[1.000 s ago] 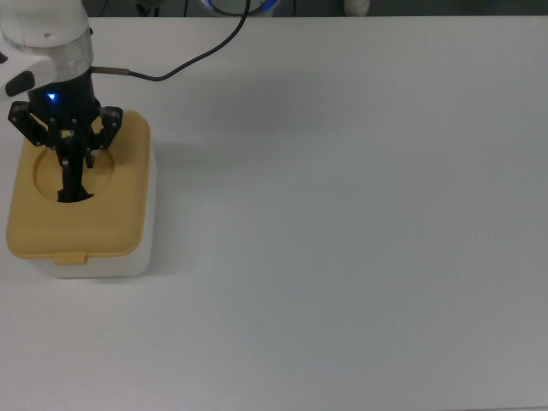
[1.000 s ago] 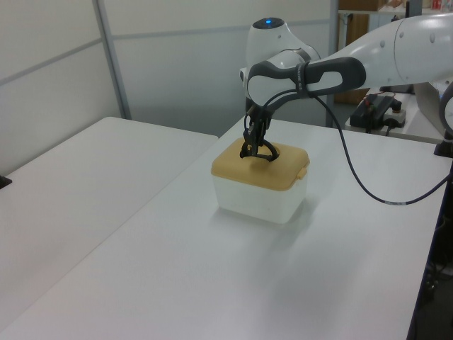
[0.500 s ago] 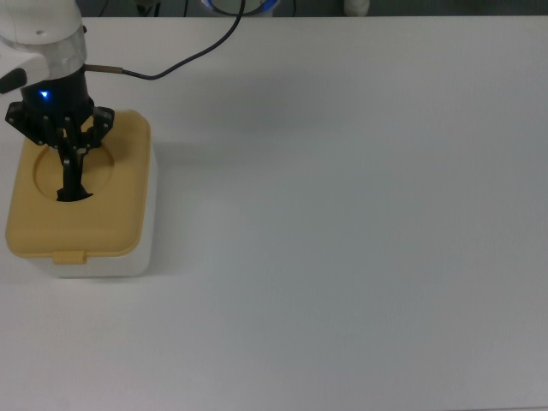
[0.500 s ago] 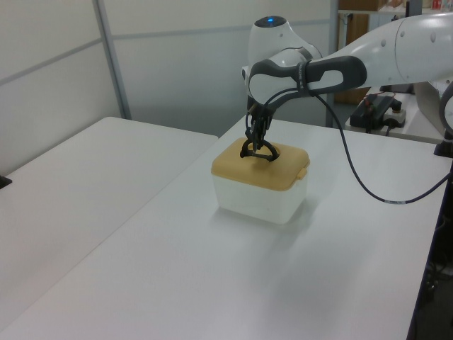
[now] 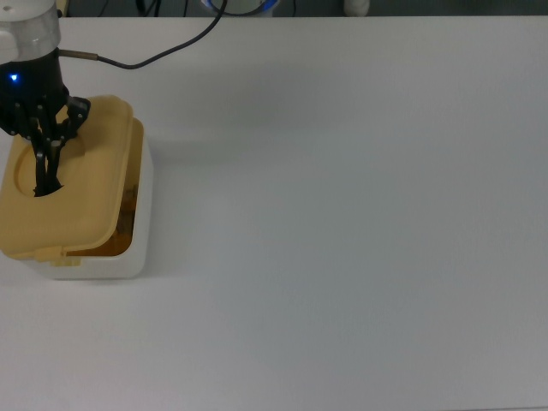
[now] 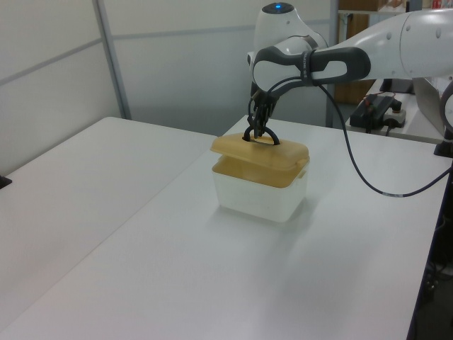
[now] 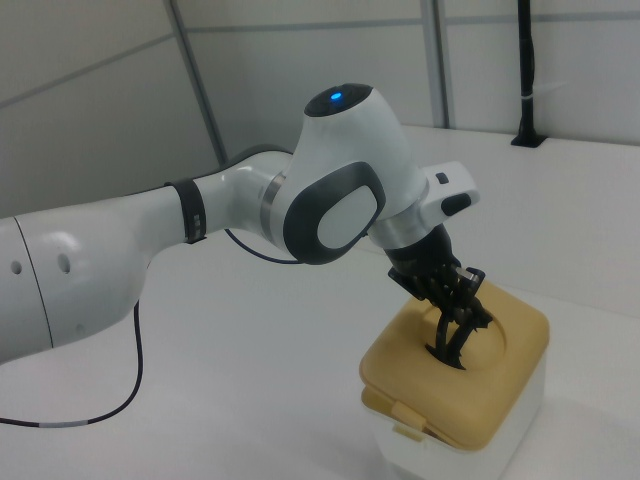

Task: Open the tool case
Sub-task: 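Lift the tan lid off the white case by its handle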

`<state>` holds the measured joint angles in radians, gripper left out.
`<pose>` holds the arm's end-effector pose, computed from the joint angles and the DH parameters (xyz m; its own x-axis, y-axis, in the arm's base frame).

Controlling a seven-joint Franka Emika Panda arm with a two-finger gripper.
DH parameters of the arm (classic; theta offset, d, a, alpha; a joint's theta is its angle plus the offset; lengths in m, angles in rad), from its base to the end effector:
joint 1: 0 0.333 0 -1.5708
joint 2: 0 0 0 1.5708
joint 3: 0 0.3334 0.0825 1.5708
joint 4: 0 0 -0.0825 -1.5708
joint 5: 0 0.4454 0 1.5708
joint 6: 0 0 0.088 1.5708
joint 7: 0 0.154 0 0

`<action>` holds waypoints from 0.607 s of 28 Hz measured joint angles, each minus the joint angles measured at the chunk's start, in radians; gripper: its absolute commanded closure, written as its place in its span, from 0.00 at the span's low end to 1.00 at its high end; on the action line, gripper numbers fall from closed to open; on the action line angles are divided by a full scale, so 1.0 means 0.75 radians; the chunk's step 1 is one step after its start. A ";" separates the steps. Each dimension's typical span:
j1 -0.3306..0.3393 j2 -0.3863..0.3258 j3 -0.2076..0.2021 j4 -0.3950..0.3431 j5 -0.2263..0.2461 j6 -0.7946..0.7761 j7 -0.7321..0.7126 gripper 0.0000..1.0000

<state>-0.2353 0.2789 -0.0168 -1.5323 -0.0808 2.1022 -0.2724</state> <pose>0.7266 -0.1933 0.4829 0.9651 0.0708 0.2523 0.0315 -0.9872 0.1567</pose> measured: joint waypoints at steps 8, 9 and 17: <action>0.005 0.004 0.008 0.000 0.000 0.000 -0.005 1.00; 0.006 0.005 0.009 0.000 0.000 0.000 -0.006 1.00; 0.007 0.003 0.019 0.009 0.000 0.000 -0.009 1.00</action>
<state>-0.2297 0.2812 -0.0026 -1.5256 -0.0808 2.1020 -0.2790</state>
